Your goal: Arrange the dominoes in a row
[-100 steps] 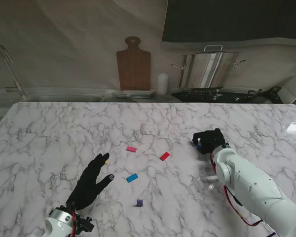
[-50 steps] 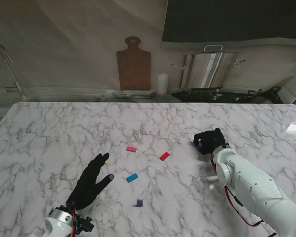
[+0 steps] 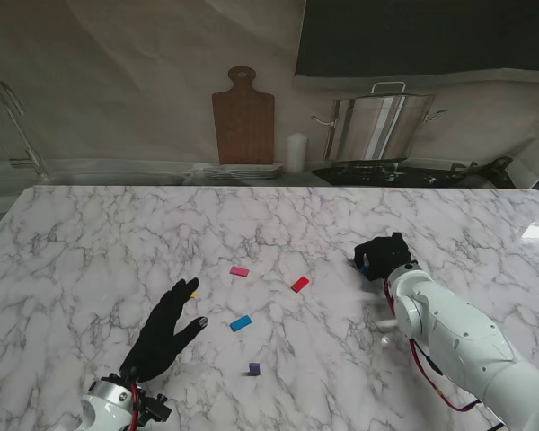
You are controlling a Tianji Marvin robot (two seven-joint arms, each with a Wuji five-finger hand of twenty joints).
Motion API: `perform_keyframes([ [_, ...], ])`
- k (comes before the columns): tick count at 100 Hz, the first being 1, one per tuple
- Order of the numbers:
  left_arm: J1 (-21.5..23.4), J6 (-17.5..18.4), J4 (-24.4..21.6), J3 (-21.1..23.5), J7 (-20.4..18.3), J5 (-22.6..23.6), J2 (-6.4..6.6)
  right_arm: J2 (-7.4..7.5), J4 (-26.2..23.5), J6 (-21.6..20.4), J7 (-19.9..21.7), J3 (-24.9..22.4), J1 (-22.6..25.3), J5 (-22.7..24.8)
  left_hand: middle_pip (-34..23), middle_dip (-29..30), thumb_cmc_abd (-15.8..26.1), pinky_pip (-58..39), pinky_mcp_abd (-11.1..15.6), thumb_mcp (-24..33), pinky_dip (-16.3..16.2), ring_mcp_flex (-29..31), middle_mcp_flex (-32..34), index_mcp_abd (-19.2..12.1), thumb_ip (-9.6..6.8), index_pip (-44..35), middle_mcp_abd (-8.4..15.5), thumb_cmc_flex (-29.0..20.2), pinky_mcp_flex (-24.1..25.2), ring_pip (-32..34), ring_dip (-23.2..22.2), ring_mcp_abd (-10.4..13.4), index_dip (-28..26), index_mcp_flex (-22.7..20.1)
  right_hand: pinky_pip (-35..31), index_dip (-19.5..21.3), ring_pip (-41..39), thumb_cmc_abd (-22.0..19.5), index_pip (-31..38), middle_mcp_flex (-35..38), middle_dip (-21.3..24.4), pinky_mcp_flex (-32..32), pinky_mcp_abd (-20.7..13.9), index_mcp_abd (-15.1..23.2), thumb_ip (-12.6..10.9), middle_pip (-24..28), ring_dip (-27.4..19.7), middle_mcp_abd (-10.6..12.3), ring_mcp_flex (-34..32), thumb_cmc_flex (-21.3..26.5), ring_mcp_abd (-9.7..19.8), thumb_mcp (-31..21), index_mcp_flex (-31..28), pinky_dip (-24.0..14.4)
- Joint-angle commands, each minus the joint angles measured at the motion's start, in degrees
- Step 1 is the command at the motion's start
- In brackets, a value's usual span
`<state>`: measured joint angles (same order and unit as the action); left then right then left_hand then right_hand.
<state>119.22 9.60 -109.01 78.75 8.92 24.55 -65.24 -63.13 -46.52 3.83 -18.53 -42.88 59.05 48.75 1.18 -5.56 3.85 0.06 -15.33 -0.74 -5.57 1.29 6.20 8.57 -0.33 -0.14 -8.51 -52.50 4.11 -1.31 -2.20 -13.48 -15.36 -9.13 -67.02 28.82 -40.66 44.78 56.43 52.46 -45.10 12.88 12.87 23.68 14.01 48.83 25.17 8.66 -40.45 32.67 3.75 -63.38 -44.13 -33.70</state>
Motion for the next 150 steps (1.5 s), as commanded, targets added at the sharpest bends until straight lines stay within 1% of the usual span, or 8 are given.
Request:
perform_keyframes([
  [1,0.1,0.1,0.2,-0.1,-0.9,0.0,-0.02,0.09,0.8,0.1,0.2,0.3,0.4,0.3,0.3,0.5,0.1,0.6,0.4,-0.1,-0.4,-1.5,-1.2,0.0,0.02,0.8,0.9,-1.2,-0.2,-0.4,0.6,0.4,0.8,1.5,0.1,-0.6,-1.4,-0.4,2.2,0.3,-0.3,-1.0,1.8,0.9,0.5,0.0,0.7,-0.1,1.0,0.2,0.1,2.7,-4.0,-0.4],
  [32,0.2,0.0,0.1,0.0,-0.8,0.1,-0.04,0.57,-4.0,-0.6,0.7,-4.6,3.5,2.1,0.3,0.5,0.1,0.6,0.4,-0.1,-0.4,-1.5,-1.2,0.1,0.01,0.8,1.0,-1.2,-0.2,-0.5,0.6,0.5,0.6,1.5,0.6,0.3,-0.9,-1.3,3.9,-0.7,0.6,-1.8,2.0,-1.2,0.6,-0.6,0.5,-0.7,1.4,0.3,-0.2,2.6,-4.6,-0.3],
  [62,0.3,0.3,0.1,0.0,-0.8,0.1,-0.03,1.03,-15.7,-0.9,3.9,-13.3,10.2,5.1,0.3,0.6,0.1,0.6,0.4,-0.2,-0.4,-1.6,-1.2,0.1,0.04,0.8,0.8,-1.1,-0.2,-0.5,0.6,0.4,0.6,1.5,1.8,1.1,3.5,-1.2,3.0,-7.7,11.9,-3.4,1.4,-2.2,0.3,-10.7,-1.4,-4.1,4.8,0.6,-1.1,3.5,-5.1,-0.4],
  [70,0.3,0.5,0.1,0.1,-0.7,0.1,-0.05,1.01,-18.3,-0.9,4.7,-14.6,11.7,5.3,0.3,0.6,0.1,0.6,0.4,-0.1,-0.4,-1.6,-1.2,0.1,0.03,0.8,0.8,-1.1,-0.2,-0.5,0.6,0.4,0.6,1.5,1.5,2.4,1.0,-1.9,2.2,-10.8,9.1,-4.2,0.5,-0.7,-0.2,-4.5,0.2,-4.3,7.5,0.7,-1.2,3.9,-4.6,-1.2],
  [93,0.4,0.6,0.0,0.1,-0.7,0.1,-0.03,0.69,-23.7,-1.2,4.1,-17.1,15.1,5.7,0.4,0.7,0.1,0.7,0.4,-0.1,-0.4,-1.6,-1.3,0.9,0.01,0.9,0.6,-1.1,-0.2,-0.5,0.8,0.3,0.6,1.6,0.8,4.8,-8.3,-4.1,2.9,-14.4,-7.3,-5.2,-0.4,2.5,-1.2,10.0,4.6,-2.4,11.0,1.1,-0.9,4.5,-1.4,-2.8],
  [117,0.5,0.8,-0.1,0.3,-0.6,0.1,-0.07,0.49,-27.4,-2.6,3.3,-18.4,17.4,5.9,0.3,0.8,0.1,0.7,0.3,-0.1,-0.3,-1.6,-1.2,1.1,-0.01,0.9,0.6,-1.2,-0.2,-0.5,0.9,0.2,0.8,1.5,0.4,4.4,-14.6,-4.5,3.6,-8.9,-12.2,-4.0,0.7,2.5,-1.2,17.1,7.2,-0.4,6.8,1.4,-0.4,4.3,-1.0,-3.2],
  [127,0.6,0.9,-0.1,0.4,-0.5,0.1,-0.08,0.40,-29.4,-3.5,3.5,-19.2,18.8,5.4,0.3,0.8,0.1,0.7,0.3,-0.1,-0.3,-1.6,-1.2,1.2,-0.01,0.9,0.6,-1.1,-0.2,-0.5,0.9,0.2,0.8,1.5,0.7,5.0,-13.1,-5.0,3.7,-3.9,-9.2,-3.0,1.6,2.7,-1.3,13.2,6.0,-0.3,3.1,1.6,-0.3,4.5,-0.5,-2.7],
  [150,0.8,1.2,-0.3,0.6,-0.4,0.0,-0.11,0.17,-35.2,-4.1,5.2,-21.3,23.0,3.8,0.3,0.8,0.1,0.7,0.3,-0.1,-0.2,-1.6,-1.2,1.3,-0.02,0.9,0.6,-1.1,-0.2,-0.5,0.9,0.2,0.8,1.5,1.4,7.4,-5.1,-6.6,3.3,5.4,1.4,-1.7,2.4,2.3,-1.6,-4.3,2.2,-1.1,-1.1,2.3,-1.1,5.1,0.9,-1.4],
])
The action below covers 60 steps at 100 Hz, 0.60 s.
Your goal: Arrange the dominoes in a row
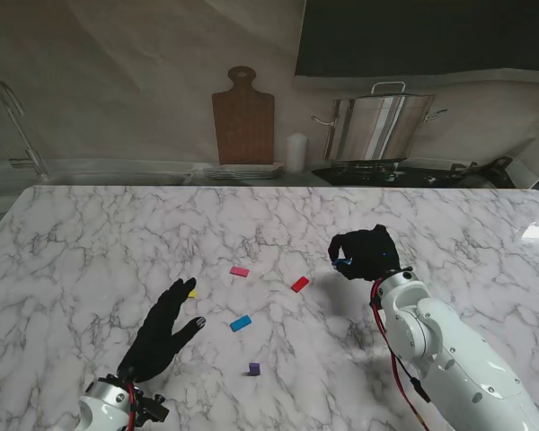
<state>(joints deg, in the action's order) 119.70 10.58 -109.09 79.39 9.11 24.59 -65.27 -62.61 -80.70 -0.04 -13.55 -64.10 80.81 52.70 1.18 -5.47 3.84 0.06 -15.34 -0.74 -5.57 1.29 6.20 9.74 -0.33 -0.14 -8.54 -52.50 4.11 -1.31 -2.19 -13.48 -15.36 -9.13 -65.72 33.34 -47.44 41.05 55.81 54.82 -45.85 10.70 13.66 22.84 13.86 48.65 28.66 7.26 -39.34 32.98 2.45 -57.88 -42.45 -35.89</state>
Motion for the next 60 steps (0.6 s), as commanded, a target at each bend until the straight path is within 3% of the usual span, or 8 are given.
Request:
perform_keyframes([
  [1,0.4,0.3,-0.2,0.0,-0.6,0.0,-0.09,-0.35,-1.3,-0.2,0.3,-0.1,1.5,-0.2,0.3,0.7,0.1,0.7,0.3,-0.2,-0.2,-1.6,-1.2,0.1,0.00,0.9,0.6,-1.0,-0.2,-0.5,0.9,0.3,0.8,1.5,0.1,3.0,2.0,-2.8,3.9,3.5,2.5,0.6,1.7,3.1,-1.5,-4.7,-1.4,0.2,-2.6,2.1,0.2,-0.4,-0.8,0.8],
  [28,0.5,0.6,-0.3,0.0,-0.5,0.1,-0.10,-0.79,-6.4,-0.7,-0.7,-1.5,6.5,-1.4,0.3,0.7,0.1,0.7,0.3,-0.1,-0.2,-1.6,-1.2,0.3,-0.01,0.8,0.7,-1.1,-0.2,-0.5,0.9,0.3,0.9,1.5,-0.6,2.5,7.4,-1.9,4.6,15.2,13.6,4.7,2.5,0.3,-1.4,-17.3,-3.2,0.3,-10.7,2.2,1.3,-1.4,-1.4,2.5],
  [60,0.7,0.8,-0.4,0.1,-0.5,0.3,-0.07,-2.05,-10.5,3.2,-3.2,0.0,10.8,-5.2,0.3,0.7,0.0,0.7,0.4,-0.1,-0.2,-1.6,-1.2,0.6,-0.01,0.8,0.6,-1.2,-0.2,-0.5,0.9,0.3,0.9,1.5,-2.7,-0.3,13.2,0.9,5.5,22.7,22.6,9.9,2.0,-4.5,-0.7,-20.7,-5.0,-1.9,-19.6,1.2,2.2,-4.2,-4.0,4.5],
])
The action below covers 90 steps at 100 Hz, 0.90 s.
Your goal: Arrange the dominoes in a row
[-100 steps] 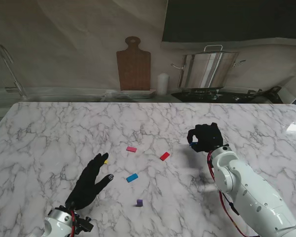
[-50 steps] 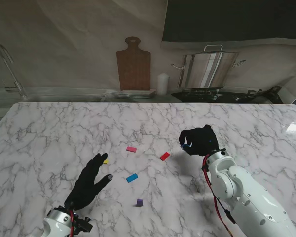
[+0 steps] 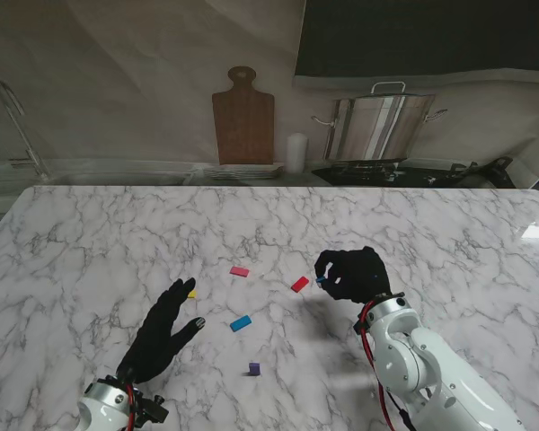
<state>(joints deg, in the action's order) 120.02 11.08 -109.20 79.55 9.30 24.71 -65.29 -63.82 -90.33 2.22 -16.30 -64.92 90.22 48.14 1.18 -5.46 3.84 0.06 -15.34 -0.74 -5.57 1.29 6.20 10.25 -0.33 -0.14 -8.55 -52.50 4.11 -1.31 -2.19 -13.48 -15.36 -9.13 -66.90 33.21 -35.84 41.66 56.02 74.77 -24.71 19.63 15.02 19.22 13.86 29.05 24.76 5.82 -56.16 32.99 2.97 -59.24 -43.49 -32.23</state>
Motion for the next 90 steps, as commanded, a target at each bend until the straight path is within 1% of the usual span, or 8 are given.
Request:
perform_keyframes([
  [1,0.4,0.3,-0.3,-0.1,-0.6,0.2,-0.06,-0.89,-1.0,1.2,-0.6,0.9,1.6,-0.8,0.3,0.7,0.0,0.7,0.4,-0.1,-0.2,-1.6,-1.2,0.1,0.00,0.8,0.6,-1.2,-0.2,-0.5,0.9,0.3,0.9,1.5,-1.6,-0.4,1.8,0.3,5.3,2.9,1.8,1.0,0.7,-1.1,-0.7,-1.1,-1.2,-0.6,-3.1,1.1,1.7,-2.9,-3.1,1.0],
  [17,0.5,0.6,-0.4,0.0,-0.5,0.2,-0.08,-1.71,-1.9,2.4,-2.5,2.5,3.4,-3.5,0.3,0.7,0.0,0.7,0.4,-0.1,-0.2,-1.6,-1.2,0.1,0.00,0.8,0.6,-1.2,-0.2,-0.5,0.9,0.3,0.8,1.5,-2.4,-1.3,2.9,0.5,6.3,3.5,3.0,1.8,0.5,-3.8,-0.5,-0.6,-1.0,-1.4,-5.3,1.1,1.2,-3.6,-3.1,1.3],
  [27,0.6,0.7,-0.4,0.1,-0.3,0.3,-0.11,-2.14,-2.3,2.8,-3.3,3.5,4.3,-5.2,0.3,0.7,0.0,0.7,0.4,-0.1,-0.2,-1.6,-1.2,0.2,0.00,0.8,0.7,-1.3,-0.2,-0.5,0.9,0.3,0.8,1.5,-2.9,-1.8,2.9,0.0,7.3,2.7,2.6,1.4,0.3,-3.9,-0.3,0.0,-0.6,-1.4,-5.1,1.1,0.8,-3.6,-2.4,1.2],
  [46,0.8,0.9,-0.5,0.2,-0.1,0.4,-0.13,-3.04,-3.3,4.8,-4.7,5.9,5.8,-8.3,0.3,0.6,0.0,0.7,0.4,-0.1,-0.2,-1.6,-1.2,0.2,0.01,0.8,0.6,-1.3,-0.2,-0.5,0.9,0.3,0.7,1.5,-3.5,-3.5,-0.1,-1.2,10.0,-1.0,0.0,0.1,0.2,-3.7,-0.7,3.2,1.0,-1.1,-1.9,1.3,0.0,-3.2,-0.2,0.4],
  [54,0.8,1.0,-0.5,0.2,-0.1,0.4,-0.13,-3.44,-3.4,6.0,-5.7,7.2,6.1,-8.9,0.3,0.6,0.0,0.7,0.4,-0.2,-0.2,-1.6,-1.2,0.2,0.03,0.8,0.6,-1.1,-0.2,-0.5,0.9,0.3,0.7,1.5,-3.7,-3.6,-1.5,-2.0,11.5,-2.8,-1.0,-0.4,0.2,-3.6,-1.0,5.0,1.1,-0.2,-0.4,1.2,-0.5,-3.5,1.4,-0.1],
  [66,1.0,1.2,-0.6,0.3,0.0,0.4,-0.15,-4.36,-3.3,8.0,-7.8,9.2,6.3,-10.6,0.3,0.6,0.1,0.7,0.3,-0.1,-0.2,-1.6,-1.2,0.2,0.00,0.8,0.6,-1.3,-0.2,-0.5,0.9,0.2,0.7,1.5,-4.1,-4.2,-2.8,-2.3,13.0,-4.3,-1.5,-0.6,0.3,-3.6,-1.4,6.8,1.2,0.2,0.6,0.8,-0.7,-4.1,2.6,-0.6],
  [81,1.2,1.5,-0.8,0.6,0.1,0.4,-0.19,-5.10,-2.5,8.9,-9.9,11.3,6.3,-11.3,0.3,0.6,0.0,0.7,0.3,-0.1,-0.2,-1.6,-1.2,0.2,0.01,0.8,0.6,-1.3,-0.2,-0.5,0.9,0.3,0.7,1.5,-4.3,-6.2,-3.9,-2.7,15.9,-6.8,-2.3,-1.2,0.6,-3.0,-1.6,9.3,1.1,1.1,1.9,0.3,-1.0,-4.9,4.6,-1.3],
  [90,1.2,1.6,-0.8,0.7,0.1,0.3,-0.20,-5.47,-2.2,9.1,-10.7,12.3,6.4,-12.0,0.3,0.6,0.0,0.7,0.3,-0.1,-0.2,-1.6,-1.2,0.2,0.00,0.8,0.6,-1.3,-0.2,-0.5,0.9,0.3,0.7,1.5,-4.2,-6.9,-4.1,-3.6,17.5,-9.7,-4.0,-1.8,0.6,-2.6,-1.9,11.4,1.0,1.6,3.2,0.3,-1.3,-4.8,6.3,-1.6],
])
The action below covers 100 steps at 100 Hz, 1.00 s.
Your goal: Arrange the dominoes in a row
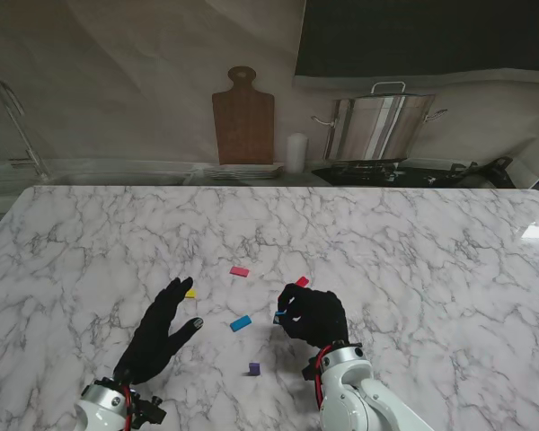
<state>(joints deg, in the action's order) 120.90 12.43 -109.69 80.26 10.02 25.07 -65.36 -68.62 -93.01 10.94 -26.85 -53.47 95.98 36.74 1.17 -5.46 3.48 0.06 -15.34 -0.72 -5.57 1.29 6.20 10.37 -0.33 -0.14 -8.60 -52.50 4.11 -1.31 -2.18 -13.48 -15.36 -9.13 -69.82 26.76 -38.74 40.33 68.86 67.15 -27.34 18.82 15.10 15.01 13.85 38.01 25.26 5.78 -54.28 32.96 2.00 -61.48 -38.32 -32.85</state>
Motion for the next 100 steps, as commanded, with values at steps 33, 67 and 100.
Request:
perform_keyframes([
  [33,0.7,0.5,-0.6,0.2,-0.5,0.1,-0.14,-1.15,2.3,1.3,-1.6,4.2,0.3,-0.3,0.3,0.6,0.5,0.7,0.3,-0.1,-0.2,-1.6,-1.2,0.1,0.01,0.8,0.7,-1.2,-0.2,-0.5,0.9,0.2,0.7,1.5,-1.7,-2.1,-5.1,-1.9,7.3,-17.2,-8.7,-5.1,-0.9,0.0,-2.5,7.9,2.2,-1.3,14.1,0.7,-1.0,-3.2,1.9,-3.1],
  [67,1.2,0.7,-1.1,0.5,-1.0,1.2,0.05,-1.49,6.0,0.6,-2.9,7.4,-1.6,0.7,0.4,0.7,0.5,0.8,0.2,-0.1,0.0,-1.6,-1.3,-0.2,-0.03,0.9,0.5,-1.2,-0.2,-0.5,1.0,0.2,1.0,1.5,-1.8,-2.2,-5.9,-1.8,7.6,-17.5,-8.9,-5.5,-1.0,-0.8,-2.5,8.9,2.4,-1.2,14.6,0.7,-0.8,-3.4,1.9,-3.4],
  [100,1.3,0.7,-1.2,0.3,-1.0,1.5,0.10,-1.49,8.2,0.5,-2.5,9.1,-3.5,1.3,0.4,0.8,0.5,0.8,0.2,-0.1,0.1,-1.6,-1.3,-0.3,-0.04,0.9,0.4,-1.2,-0.2,-0.5,1.0,0.2,1.1,1.5,-1.4,-2.6,-6.3,-1.9,7.8,-17.4,-8.6,-5.9,-0.8,-0.8,-2.2,9.1,2.3,-1.5,14.6,1.4,-0.9,-2.1,1.9,-3.6],
])
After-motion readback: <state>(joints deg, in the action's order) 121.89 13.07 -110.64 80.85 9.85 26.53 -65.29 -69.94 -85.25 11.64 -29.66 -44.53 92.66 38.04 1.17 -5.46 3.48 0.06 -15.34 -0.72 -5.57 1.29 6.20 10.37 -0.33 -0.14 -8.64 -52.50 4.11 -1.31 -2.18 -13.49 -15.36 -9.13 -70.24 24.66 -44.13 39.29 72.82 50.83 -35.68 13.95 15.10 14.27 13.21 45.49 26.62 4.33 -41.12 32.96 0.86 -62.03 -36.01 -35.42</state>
